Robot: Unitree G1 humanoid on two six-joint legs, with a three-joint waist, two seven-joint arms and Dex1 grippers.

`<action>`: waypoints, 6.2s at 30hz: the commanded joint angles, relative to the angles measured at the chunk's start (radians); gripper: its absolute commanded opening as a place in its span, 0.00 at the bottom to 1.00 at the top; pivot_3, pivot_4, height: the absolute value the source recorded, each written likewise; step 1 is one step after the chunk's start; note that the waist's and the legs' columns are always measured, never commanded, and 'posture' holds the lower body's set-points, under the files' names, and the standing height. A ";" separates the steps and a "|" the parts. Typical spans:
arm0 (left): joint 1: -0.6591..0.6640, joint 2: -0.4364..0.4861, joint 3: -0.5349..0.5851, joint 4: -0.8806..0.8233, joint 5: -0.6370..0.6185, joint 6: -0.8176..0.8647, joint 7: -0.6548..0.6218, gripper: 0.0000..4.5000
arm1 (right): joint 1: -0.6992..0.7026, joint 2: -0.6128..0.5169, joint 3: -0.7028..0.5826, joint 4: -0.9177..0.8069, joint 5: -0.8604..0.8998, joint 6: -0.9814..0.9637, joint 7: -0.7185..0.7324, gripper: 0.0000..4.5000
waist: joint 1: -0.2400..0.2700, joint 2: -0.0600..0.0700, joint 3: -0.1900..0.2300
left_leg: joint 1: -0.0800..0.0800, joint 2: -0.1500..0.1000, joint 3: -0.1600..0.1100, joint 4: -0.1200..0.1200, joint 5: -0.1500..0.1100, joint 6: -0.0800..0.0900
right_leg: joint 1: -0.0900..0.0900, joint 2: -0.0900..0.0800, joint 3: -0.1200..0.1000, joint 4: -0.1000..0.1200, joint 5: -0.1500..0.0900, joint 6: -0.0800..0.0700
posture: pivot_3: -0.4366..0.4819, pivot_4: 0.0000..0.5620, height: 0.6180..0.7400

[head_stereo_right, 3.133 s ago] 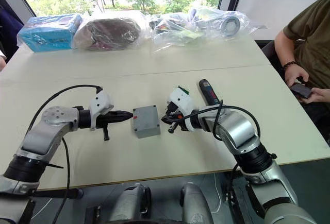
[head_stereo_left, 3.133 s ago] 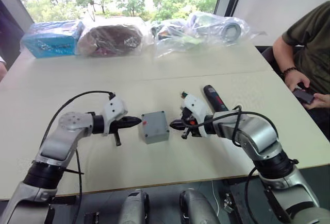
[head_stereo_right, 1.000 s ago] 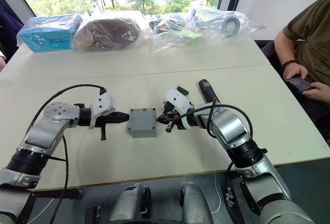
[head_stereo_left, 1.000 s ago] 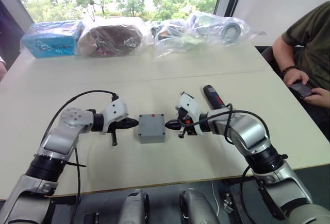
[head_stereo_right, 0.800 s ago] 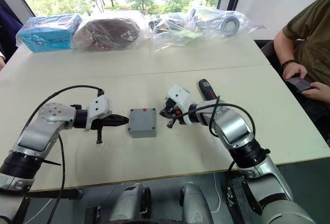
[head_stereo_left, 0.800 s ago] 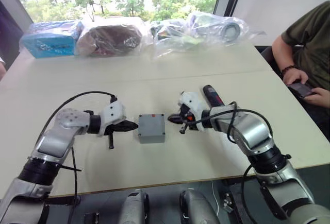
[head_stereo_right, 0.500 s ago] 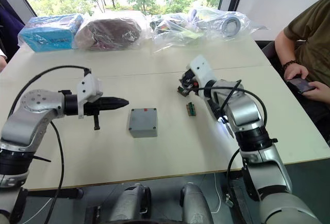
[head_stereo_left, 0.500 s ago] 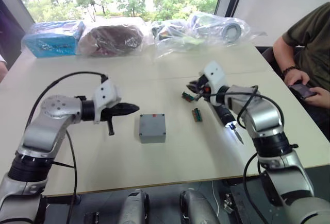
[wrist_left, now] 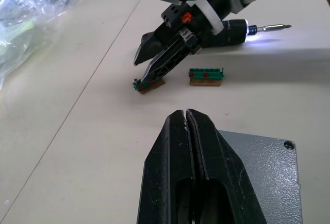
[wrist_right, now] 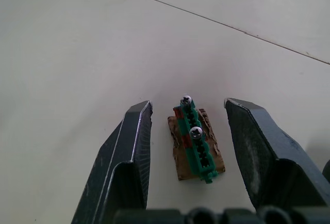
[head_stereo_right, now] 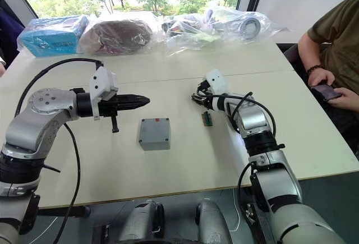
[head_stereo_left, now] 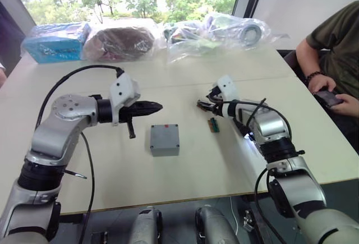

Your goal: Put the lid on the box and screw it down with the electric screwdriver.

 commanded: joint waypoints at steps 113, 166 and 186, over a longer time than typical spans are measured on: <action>0.070 0.076 -0.015 -0.092 -0.057 -0.005 -0.058 0.00 | 0.017 -0.317 0.083 -0.745 0.219 0.539 0.190 0.99 | 0.003 0.000 0.000 | 0.000 0.000 -0.002 0.001 0.000 0.000 | 0.000 -0.001 0.000 0.000 0.000 0.000 | 0.48 0.27 1.00; 0.118 0.072 -0.025 -0.053 -0.017 -0.123 -0.072 0.00 | -0.416 -0.227 0.038 -0.126 -0.057 0.622 0.335 0.41 | -0.005 0.004 0.002 | -0.003 0.000 0.001 -0.001 0.000 0.000 | -0.007 0.000 0.002 0.002 0.000 0.000 | 0.48 0.27 1.00; 0.073 0.044 -0.101 0.128 0.042 -0.159 -0.166 0.00 | 0.096 0.223 -0.138 -0.769 0.243 0.110 0.062 0.41 | 0.001 0.003 0.002 | -0.001 -0.001 0.001 0.001 0.000 -0.001 | -0.001 -0.001 0.001 -0.001 0.002 0.003 | 0.48 0.27 1.00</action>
